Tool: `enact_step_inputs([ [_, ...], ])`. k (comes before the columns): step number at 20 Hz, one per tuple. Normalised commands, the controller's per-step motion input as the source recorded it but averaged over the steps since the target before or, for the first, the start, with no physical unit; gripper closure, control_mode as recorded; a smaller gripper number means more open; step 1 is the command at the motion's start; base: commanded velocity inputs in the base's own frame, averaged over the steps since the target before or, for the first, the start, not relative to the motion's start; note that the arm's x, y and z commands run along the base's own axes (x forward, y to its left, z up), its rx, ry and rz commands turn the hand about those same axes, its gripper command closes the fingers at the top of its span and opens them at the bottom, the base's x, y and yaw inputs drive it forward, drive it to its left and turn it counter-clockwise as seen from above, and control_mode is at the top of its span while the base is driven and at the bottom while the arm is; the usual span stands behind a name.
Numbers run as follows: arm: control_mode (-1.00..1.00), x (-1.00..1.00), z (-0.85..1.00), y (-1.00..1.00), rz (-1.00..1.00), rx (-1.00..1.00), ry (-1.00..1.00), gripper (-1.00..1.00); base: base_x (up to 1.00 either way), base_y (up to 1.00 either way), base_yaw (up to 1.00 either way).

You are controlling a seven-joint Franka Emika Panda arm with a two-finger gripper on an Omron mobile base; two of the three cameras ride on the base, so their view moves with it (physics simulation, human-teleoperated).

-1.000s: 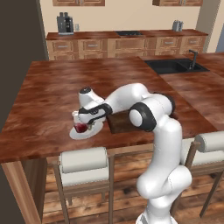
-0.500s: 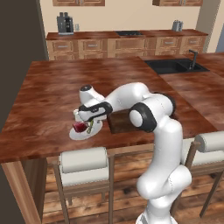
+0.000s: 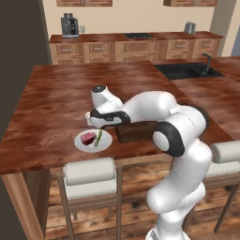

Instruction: Create a steak meal by picking up the steak and asparagus from the tray and placing them on the plate. Leave the radish on the tray.

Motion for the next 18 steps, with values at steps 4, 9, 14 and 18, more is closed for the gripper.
enact_step_inputs([
  [4,-1.0,-0.91,0.58,-0.66,0.0,0.05,-0.25,-1.0,0.0,0.0,0.0],
  [9,-1.0,-0.92,0.76,-0.67,0.0,0.07,-0.35,-1.0,0.0,0.0,0.0],
  [14,-1.0,-0.87,0.79,-0.74,0.0,0.05,-0.34,-1.0,0.0,0.0,0.0],
  [18,-1.0,-0.51,1.0,-0.66,0.0,0.01,-0.22,-1.0,0.0,0.0,0.0],
])
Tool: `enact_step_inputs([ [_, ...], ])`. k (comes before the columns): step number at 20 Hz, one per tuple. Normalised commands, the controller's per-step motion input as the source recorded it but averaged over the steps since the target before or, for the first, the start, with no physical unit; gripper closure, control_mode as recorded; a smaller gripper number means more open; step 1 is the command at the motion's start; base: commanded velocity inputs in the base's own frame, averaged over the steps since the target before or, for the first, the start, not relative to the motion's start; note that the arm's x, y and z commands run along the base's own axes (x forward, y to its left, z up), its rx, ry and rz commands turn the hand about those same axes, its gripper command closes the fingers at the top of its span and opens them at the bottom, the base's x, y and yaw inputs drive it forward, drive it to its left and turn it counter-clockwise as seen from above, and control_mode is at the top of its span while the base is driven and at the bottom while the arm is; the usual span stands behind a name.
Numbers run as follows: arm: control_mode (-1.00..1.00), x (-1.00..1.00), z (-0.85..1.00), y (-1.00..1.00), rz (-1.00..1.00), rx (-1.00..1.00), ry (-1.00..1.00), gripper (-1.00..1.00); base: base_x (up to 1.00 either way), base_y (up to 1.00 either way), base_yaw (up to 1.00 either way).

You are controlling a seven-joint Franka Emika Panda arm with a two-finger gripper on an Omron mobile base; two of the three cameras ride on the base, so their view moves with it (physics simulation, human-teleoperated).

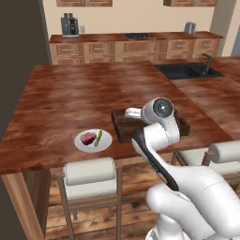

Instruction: Create a steak meal by picking up the steak and asparagus from the tray and placing them on the plate. Leave the radish on the tray.

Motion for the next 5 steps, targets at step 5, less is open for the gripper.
enact_step_inputs([
  [5,-1.0,-0.32,0.54,-0.72,0.04,0.0,-0.11,-1.0,0.0,0.0,0.0],
])
